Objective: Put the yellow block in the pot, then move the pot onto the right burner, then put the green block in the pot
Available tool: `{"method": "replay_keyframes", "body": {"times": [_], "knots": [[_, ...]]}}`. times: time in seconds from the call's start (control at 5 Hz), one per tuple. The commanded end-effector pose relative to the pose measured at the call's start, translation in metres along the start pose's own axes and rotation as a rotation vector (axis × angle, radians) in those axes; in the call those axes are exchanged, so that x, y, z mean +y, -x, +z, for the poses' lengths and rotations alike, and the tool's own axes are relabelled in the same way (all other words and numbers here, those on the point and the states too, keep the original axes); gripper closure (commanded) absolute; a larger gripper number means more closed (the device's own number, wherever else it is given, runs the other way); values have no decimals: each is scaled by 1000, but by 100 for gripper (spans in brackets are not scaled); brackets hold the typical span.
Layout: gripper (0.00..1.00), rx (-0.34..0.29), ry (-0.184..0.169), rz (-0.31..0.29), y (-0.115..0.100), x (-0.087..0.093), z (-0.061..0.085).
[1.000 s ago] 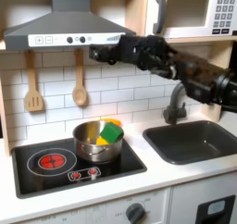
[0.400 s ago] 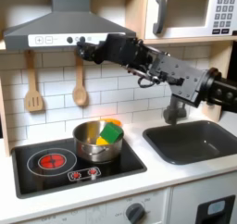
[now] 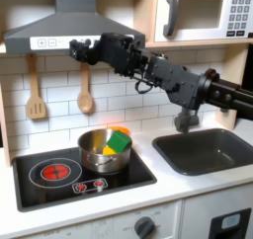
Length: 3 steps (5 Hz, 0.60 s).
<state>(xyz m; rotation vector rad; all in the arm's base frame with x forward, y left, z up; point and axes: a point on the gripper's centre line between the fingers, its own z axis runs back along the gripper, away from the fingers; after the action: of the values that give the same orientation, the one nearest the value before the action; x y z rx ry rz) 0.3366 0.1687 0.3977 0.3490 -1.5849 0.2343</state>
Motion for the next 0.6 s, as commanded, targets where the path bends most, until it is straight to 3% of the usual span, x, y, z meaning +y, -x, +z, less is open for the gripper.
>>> {"method": "replay_keyframes", "body": {"times": [0.0,0.4], "knots": [[100,12,37,15,5,-12,-18],[100,-11,125,2,-2,-51,-40]]}}
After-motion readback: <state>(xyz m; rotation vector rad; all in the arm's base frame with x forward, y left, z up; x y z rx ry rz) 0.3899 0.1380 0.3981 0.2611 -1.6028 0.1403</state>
